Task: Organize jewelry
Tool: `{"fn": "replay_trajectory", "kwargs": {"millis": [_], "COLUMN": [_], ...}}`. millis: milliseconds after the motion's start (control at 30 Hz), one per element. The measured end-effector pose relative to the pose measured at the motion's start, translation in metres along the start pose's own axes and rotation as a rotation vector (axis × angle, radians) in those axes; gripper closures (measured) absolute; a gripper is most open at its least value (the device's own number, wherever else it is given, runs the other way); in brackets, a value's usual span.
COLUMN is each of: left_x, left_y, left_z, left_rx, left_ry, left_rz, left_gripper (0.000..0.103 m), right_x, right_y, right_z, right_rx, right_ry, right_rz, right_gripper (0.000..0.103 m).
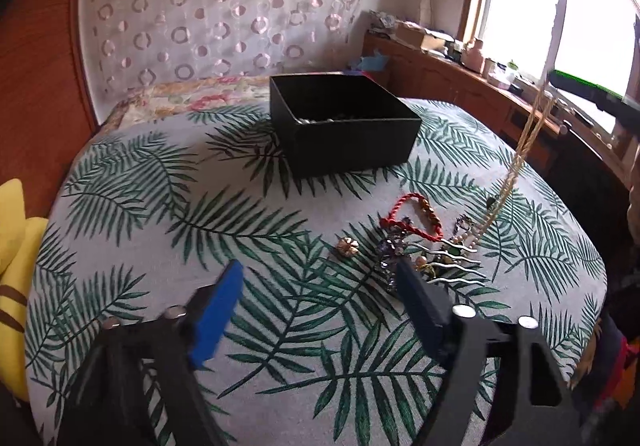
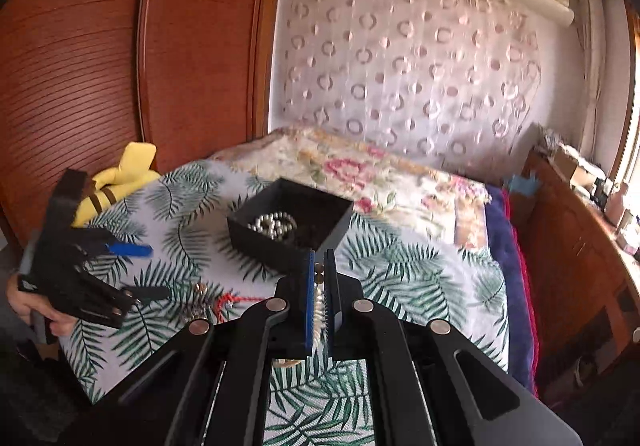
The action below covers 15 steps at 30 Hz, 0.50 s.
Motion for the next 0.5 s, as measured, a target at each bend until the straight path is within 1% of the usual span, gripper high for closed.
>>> {"fn": "replay_trajectory", "kwargs": {"millis": [67, 167, 300, 367, 500], "left_x": [-0.004, -0.011, -0.02, -0.024, -0.028], "left_y": [-0.003, -0.007, -0.011, -0.012, -0.014], "left_z": [-0.001, -0.003, -0.008, -0.01, -0.015], "left_rx": [-0.009, -0.029, -0.05, -0.058, -0.065], "left_ry": [0.013, 0.041, 0.065, 0.077, 0.084], "left_rz": [0.005, 0.016, 0.014, 0.008, 0.009], "left_gripper": [0.049, 0.058, 0.064, 0.069, 0.07], "right_x": [0.005, 0.014, 0.026, 0.032, 0.036], "right_y": [0.001, -0.001, -0.003, -0.003, -0.003], "right_z": [-0.007, -0.015, -0.026, -0.032, -0.039], "right_rx": [0.01, 0.02, 0.027, 0.034, 0.044], "right_ry": [-0.014, -0.037, -0.069, -0.084, -0.095], "right_rz": [0.002, 0.015, 0.026, 0.032, 0.038], "right_gripper": [0.098, 0.098, 0.098, 0.098, 0.098]}}
Point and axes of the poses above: each gripper's, at about its wrist camera, not at the fingertips, and x roughly against the way its jaws point, y to its left, z to its underside, the point moved 4 cm from there along -x, roughly the way its jaws point, and after that the axes turned 12 degrees about y, right-handed, at the moved point
